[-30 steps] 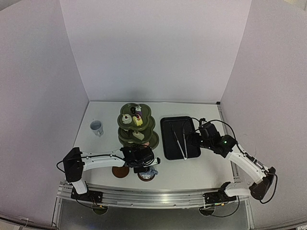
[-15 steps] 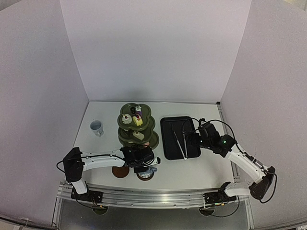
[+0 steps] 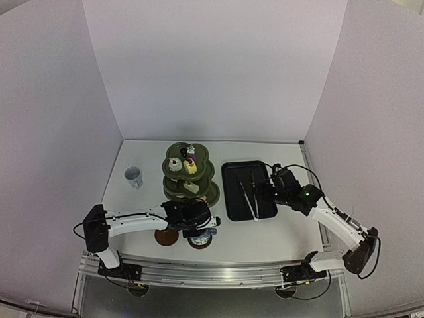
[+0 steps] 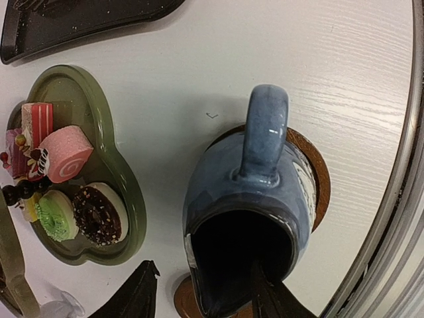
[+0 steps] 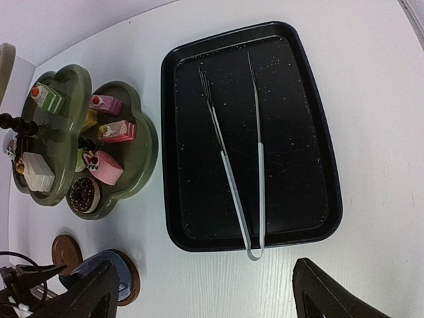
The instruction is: Serve the afternoon tea
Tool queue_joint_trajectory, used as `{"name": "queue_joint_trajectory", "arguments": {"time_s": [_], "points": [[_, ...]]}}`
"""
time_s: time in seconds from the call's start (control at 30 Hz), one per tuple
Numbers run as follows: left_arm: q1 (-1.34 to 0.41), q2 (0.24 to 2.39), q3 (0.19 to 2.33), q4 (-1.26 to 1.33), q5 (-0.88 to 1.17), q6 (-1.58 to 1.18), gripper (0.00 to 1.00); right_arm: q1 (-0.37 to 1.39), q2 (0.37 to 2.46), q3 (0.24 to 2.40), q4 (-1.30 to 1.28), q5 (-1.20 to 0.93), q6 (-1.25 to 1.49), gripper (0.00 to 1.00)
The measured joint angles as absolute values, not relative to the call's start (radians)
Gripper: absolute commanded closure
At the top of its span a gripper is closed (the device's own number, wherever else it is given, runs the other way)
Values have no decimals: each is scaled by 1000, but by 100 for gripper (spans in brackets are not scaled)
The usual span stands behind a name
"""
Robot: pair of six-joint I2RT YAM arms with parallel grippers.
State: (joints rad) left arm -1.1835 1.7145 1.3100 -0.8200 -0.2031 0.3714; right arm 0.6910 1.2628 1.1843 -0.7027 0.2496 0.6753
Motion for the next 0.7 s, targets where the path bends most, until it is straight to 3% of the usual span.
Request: {"name": "queue_joint_trajectory", "arguments": {"time_s": [0.37, 0.7], "points": [[-1162, 1677, 1423, -912, -174, 402, 44, 691, 1284, 1202, -701, 237, 670, 12], [-988, 1520, 1665, -1099, 19, 442, 39, 691, 1294, 1203, -701, 233, 651, 11]]}}
